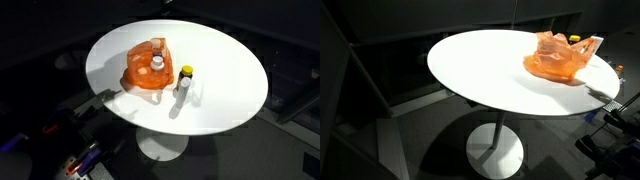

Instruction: Remove the white and orange bottle from the plastic bag and put it on the left side of the table

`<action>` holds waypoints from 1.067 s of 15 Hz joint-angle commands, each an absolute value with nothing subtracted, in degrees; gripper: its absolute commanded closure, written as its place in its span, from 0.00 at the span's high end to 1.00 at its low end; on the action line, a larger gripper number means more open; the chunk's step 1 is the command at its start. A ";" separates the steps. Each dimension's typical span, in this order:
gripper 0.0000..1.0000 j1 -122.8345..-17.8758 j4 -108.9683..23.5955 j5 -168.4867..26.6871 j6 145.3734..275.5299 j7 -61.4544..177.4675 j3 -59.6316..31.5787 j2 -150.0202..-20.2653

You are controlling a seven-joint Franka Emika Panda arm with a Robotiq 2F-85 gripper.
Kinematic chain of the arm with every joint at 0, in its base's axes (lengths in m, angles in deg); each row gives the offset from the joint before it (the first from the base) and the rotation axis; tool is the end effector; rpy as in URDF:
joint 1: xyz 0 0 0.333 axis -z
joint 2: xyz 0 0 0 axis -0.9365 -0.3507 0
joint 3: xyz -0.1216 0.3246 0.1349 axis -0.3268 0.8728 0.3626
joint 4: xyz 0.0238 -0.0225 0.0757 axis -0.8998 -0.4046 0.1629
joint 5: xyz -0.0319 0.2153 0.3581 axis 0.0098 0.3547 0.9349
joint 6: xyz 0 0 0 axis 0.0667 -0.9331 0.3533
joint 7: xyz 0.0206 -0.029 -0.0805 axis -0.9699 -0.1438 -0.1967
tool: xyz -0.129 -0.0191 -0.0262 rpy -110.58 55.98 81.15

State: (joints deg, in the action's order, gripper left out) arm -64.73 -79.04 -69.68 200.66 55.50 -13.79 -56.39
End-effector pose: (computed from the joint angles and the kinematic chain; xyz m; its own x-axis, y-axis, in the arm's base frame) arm 0.5060 -0.0784 0.4854 0.9756 -0.1653 0.1444 -0.1681 -0.9857 0.0076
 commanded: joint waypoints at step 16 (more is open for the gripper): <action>1.00 -64.76 -68.68 -71.75 205.24 42.33 -12.66 -83.59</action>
